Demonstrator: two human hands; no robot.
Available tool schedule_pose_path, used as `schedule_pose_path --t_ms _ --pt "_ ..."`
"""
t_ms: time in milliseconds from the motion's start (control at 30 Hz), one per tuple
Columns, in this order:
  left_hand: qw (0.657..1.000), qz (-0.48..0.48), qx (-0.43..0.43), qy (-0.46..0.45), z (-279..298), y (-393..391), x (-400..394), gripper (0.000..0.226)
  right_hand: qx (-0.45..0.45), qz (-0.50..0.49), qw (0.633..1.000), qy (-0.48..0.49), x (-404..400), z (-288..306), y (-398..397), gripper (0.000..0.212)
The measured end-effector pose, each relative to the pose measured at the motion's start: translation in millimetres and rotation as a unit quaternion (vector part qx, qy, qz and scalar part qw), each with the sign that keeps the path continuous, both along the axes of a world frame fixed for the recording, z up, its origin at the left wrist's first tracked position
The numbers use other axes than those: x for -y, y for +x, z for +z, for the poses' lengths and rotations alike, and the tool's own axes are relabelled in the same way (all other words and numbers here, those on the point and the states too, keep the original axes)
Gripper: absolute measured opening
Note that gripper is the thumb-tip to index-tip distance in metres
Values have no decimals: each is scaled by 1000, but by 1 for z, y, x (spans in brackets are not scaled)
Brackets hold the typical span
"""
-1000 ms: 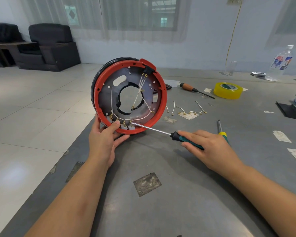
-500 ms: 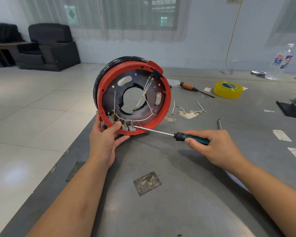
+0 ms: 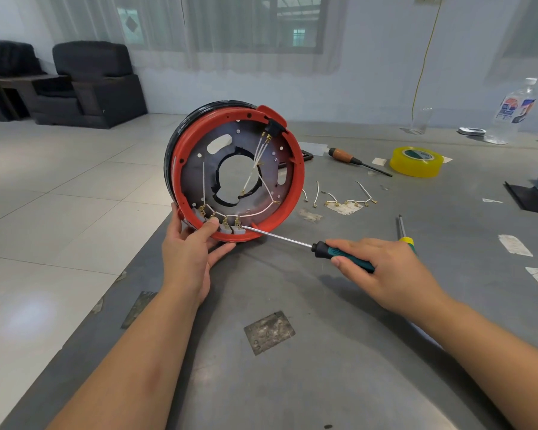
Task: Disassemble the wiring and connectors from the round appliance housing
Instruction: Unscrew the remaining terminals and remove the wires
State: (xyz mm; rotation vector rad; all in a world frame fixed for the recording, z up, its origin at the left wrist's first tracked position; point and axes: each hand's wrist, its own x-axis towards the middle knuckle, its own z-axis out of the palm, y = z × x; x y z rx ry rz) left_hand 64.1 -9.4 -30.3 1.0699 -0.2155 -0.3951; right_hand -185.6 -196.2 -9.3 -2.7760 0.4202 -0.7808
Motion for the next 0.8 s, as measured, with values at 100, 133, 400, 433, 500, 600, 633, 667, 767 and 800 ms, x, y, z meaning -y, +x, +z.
schedule_pose_path --t_ms 100,133,400,433,500,600,633,667,767,800 --pt "1000 11 -7 -1 1 0 0 64 10 7 1000 -9 -5 -1 1 46" --pt "1000 15 -11 -2 1 0 0 62 14 8 1000 -8 -6 -1 1 46" --pt "1000 26 -5 -17 3 -3 0 52 16 10 999 -31 -13 -7 4 49" --pt "999 27 -4 -20 3 -4 0 51 20 12 999 -31 -15 -8 4 49" --pt "999 30 -7 -28 3 -4 -1 50 27 13 999 -28 -19 -9 5 48" --pt "999 32 -18 -39 2 -4 -1 43 36 8 999 -30 -26 -10 8 49" --pt "998 32 -20 -43 2 -4 -1 44 33 7 999 -30 -28 -10 10 50" --pt "998 34 -21 -45 2 -4 -1 44 28 6 999 -27 -30 -10 11 52" --pt "998 34 -18 -50 3 -5 -1 46 22 9 1000 -21 -29 -7 11 53" --pt "998 32 -14 -50 3 -5 -1 47 27 10 999 -22 -27 -5 10 50"
